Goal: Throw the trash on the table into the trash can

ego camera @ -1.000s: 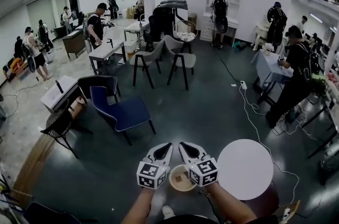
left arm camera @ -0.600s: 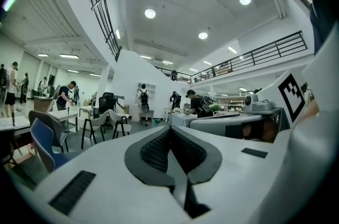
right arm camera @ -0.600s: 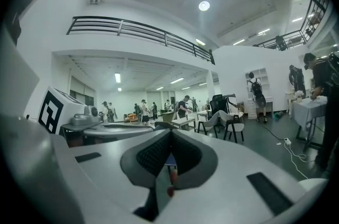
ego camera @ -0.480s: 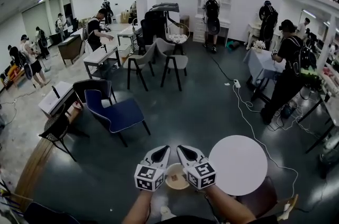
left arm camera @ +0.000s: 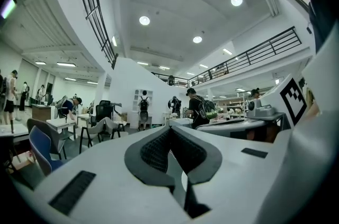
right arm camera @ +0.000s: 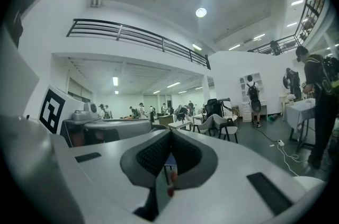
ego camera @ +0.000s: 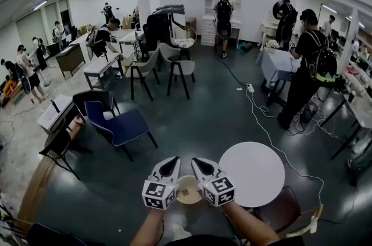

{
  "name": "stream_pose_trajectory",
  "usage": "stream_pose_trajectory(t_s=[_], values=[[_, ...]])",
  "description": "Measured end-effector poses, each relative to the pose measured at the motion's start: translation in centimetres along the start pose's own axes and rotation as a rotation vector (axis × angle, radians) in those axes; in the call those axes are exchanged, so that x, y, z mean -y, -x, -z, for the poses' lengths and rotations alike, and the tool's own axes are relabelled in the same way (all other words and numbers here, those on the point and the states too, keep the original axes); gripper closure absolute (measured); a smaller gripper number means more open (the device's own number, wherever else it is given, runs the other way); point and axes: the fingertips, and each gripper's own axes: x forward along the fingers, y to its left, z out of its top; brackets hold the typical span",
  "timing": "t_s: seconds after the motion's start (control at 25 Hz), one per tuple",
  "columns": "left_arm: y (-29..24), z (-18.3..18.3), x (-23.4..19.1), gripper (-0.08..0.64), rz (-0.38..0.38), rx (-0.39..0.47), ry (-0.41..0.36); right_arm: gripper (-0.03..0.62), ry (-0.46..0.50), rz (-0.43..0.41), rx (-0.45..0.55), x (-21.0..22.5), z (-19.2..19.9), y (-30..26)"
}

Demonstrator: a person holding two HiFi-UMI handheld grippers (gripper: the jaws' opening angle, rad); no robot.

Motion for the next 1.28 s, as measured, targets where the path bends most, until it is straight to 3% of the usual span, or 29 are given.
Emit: stream_pose_trajectory(t_s=[0.44,0.68,1.28], values=[[3.6,0.2,7.5,0.545,0.001,0.016,-0.053,0.575,0.018,0.010,0.025,-1.0,0.5,7.7],[6.5,-0.5,11.6,0.545,0.013,0.019,-0.056,0.575,0.022,0.011,0.035,-2.7,0.3,12.3],[10.9,1.7,18.9,0.545,0.026,0.004,-0.035,0.575,-0.006,0.020,0.035,-3.8,3.1,20.0]])
